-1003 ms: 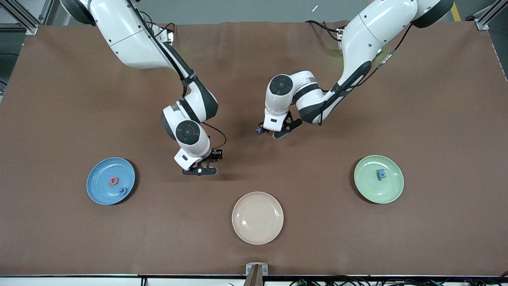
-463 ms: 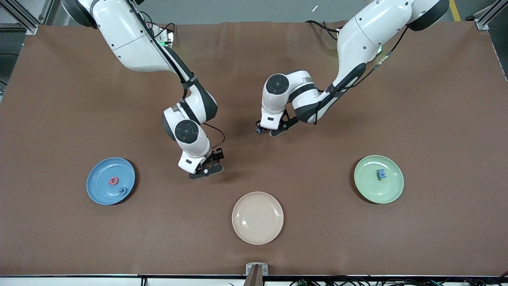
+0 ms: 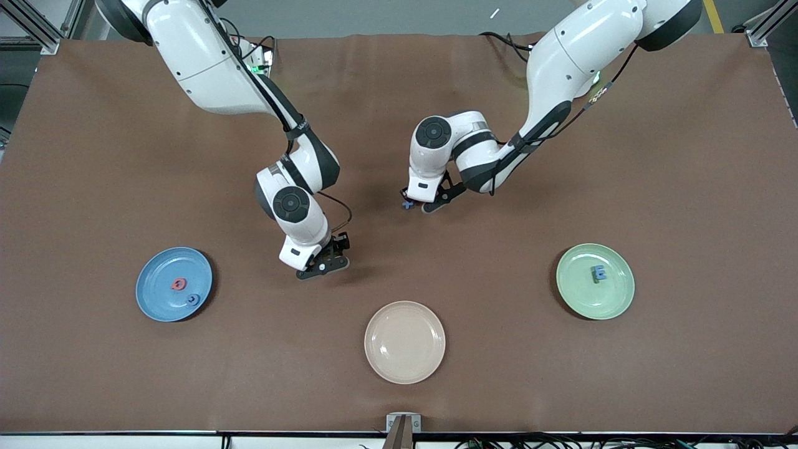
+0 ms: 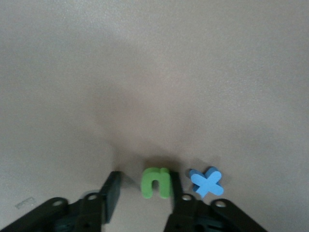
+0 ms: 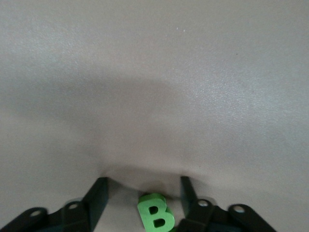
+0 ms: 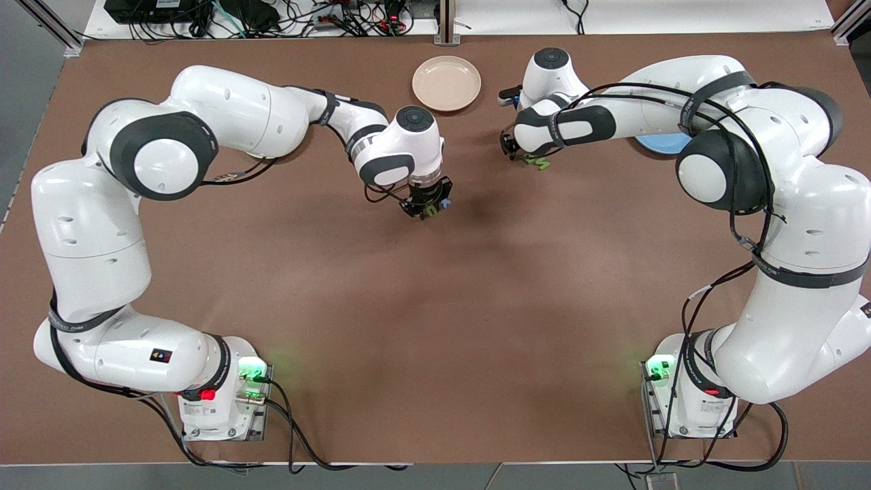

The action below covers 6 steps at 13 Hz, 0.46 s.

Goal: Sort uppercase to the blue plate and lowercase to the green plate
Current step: 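Carry the green n to the green plate while the right gripper carries B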

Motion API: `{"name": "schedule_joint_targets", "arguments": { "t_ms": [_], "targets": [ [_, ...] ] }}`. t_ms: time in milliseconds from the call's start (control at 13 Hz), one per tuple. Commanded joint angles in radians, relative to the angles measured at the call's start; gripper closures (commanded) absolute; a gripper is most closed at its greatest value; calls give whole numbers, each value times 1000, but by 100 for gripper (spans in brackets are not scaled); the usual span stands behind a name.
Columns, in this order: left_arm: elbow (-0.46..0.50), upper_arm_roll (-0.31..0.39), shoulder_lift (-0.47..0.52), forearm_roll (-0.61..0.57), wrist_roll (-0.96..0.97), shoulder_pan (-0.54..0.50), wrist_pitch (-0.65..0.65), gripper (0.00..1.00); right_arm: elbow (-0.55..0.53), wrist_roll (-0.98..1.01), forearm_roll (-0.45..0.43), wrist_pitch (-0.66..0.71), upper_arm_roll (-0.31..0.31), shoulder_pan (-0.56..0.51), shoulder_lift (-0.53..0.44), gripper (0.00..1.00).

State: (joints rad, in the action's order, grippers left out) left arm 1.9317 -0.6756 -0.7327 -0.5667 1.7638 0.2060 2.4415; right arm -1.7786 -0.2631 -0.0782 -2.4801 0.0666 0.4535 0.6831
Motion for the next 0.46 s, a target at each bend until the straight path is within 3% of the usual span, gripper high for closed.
{"name": "schedule_joint_targets", "arguments": {
  "t_ms": [0,231,386],
  "targets": [
    [-13,5,-11,-24,17,4,5,76,-36,5,-17,4,4,-12,-16,44],
    [-10,5,1,-24,5,-13,2,97,-59,5,-17,6,4,-22,-22,46],
    [-10,5,53,-24,3,-31,-27,97,-74,7,-17,4,4,-26,-28,46]
  ]
}}
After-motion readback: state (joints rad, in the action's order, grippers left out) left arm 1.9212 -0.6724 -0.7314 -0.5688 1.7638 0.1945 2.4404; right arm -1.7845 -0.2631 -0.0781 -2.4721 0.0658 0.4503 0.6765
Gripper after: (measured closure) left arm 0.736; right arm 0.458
